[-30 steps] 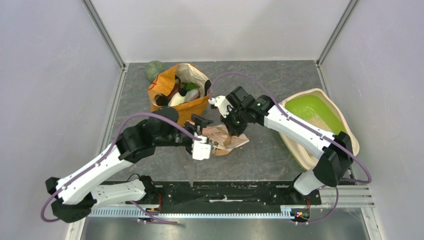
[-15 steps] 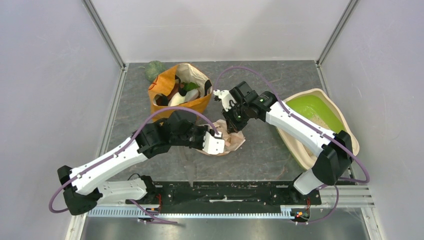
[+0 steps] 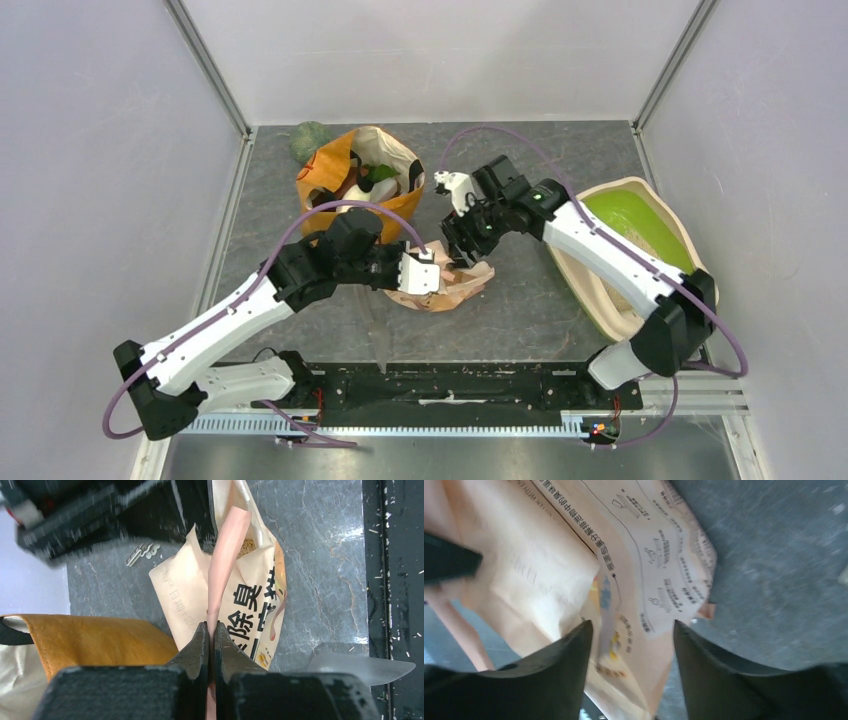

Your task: Fill the litter box with clean litter

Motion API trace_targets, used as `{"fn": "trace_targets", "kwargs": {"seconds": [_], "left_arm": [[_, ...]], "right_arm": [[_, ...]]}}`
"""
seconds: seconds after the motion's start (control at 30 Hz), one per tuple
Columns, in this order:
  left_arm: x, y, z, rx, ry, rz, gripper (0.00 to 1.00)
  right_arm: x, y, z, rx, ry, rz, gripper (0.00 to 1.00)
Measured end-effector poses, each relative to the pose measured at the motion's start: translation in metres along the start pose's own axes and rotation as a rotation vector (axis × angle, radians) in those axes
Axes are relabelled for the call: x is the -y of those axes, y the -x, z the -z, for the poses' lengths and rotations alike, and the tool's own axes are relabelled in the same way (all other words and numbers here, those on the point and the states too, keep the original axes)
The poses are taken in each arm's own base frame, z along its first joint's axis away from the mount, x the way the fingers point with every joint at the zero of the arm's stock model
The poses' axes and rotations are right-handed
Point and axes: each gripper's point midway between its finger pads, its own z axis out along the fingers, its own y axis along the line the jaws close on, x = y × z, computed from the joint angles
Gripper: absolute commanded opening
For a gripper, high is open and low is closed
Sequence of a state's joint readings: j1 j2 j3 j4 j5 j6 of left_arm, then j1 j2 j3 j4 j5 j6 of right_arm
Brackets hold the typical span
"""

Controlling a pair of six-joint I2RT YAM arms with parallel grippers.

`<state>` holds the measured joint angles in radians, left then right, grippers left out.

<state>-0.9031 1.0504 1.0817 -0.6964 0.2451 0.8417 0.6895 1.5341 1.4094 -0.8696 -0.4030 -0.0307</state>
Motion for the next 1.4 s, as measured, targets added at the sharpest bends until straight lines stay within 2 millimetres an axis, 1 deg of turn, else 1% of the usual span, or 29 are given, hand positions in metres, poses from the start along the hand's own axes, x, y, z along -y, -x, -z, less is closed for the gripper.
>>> {"fn": "trace_targets", "kwargs": {"seconds": [0.1,0.2,0.3,0.33,0.4,0.47,0.53,0.6,0.67,0.8,0.87,0.97,1.07,1.13,1.27,1.33,1.4], "left_arm": [[-0.005,-0.001,0.003,0.012,0.007,0.025,0.02],[-0.007,-0.001,0.004,0.023,0.005,0.046,0.02],[-0.008,0.001,0.004,0.038,-0.003,0.06,0.02],[-0.008,0.002,0.004,0.042,-0.005,0.065,0.02],[-0.008,0.002,0.004,0.047,-0.01,0.075,0.02],[-0.008,0.002,0.003,0.047,-0.012,0.083,0.02],[-0.009,0.001,0.003,0.045,-0.013,0.093,0.02],[-0.009,0.001,0.003,0.05,-0.015,0.099,0.02],[-0.009,0.002,0.004,0.061,-0.018,0.1,0.02],[-0.007,0.009,0.012,0.095,-0.014,0.09,0.02],[-0.007,0.012,0.017,0.108,-0.007,0.08,0.02],[-0.007,0.014,0.02,0.117,-0.003,0.071,0.02],[-0.006,0.014,0.02,0.118,-0.004,0.07,0.02],[-0.006,0.014,0.02,0.118,-0.004,0.07,0.02],[-0.007,0.014,0.02,0.118,-0.004,0.069,0.02],[-0.007,0.014,0.021,0.119,-0.003,0.066,0.02],[-0.007,0.015,0.021,0.12,-0.002,0.063,0.02]], "right_arm": [[0.006,0.005,0.02,0.075,-0.009,0.06,0.79],[0.007,0.007,0.052,0.18,-0.021,0.141,0.78],[0.0,0.01,0.082,0.282,-0.015,0.244,0.73],[-0.003,0.01,0.089,0.309,-0.007,0.285,0.7],[-0.016,0.008,0.1,0.354,0.03,0.38,0.64],[-0.032,0.001,0.105,0.378,0.082,0.473,0.56],[-0.046,-0.006,0.104,0.374,0.125,0.557,0.52],[-0.055,-0.012,0.095,0.347,0.155,0.609,0.57],[-0.057,-0.015,0.082,0.303,0.163,0.61,0.64],[-0.033,-0.015,0.053,0.212,0.103,0.521,0.65],[-0.024,-0.016,0.044,0.182,0.078,0.478,0.64],[-0.021,-0.013,0.039,0.175,0.07,0.44,0.64],[-0.019,-0.008,0.035,0.173,0.068,0.428,0.72],[-0.017,-0.009,0.032,0.161,0.068,0.421,0.73],[-0.015,-0.011,0.028,0.148,0.052,0.428,0.68],[-0.012,-0.011,0.025,0.145,0.026,0.431,0.63],[-0.007,-0.009,0.023,0.143,-0.005,0.429,0.62]]}}
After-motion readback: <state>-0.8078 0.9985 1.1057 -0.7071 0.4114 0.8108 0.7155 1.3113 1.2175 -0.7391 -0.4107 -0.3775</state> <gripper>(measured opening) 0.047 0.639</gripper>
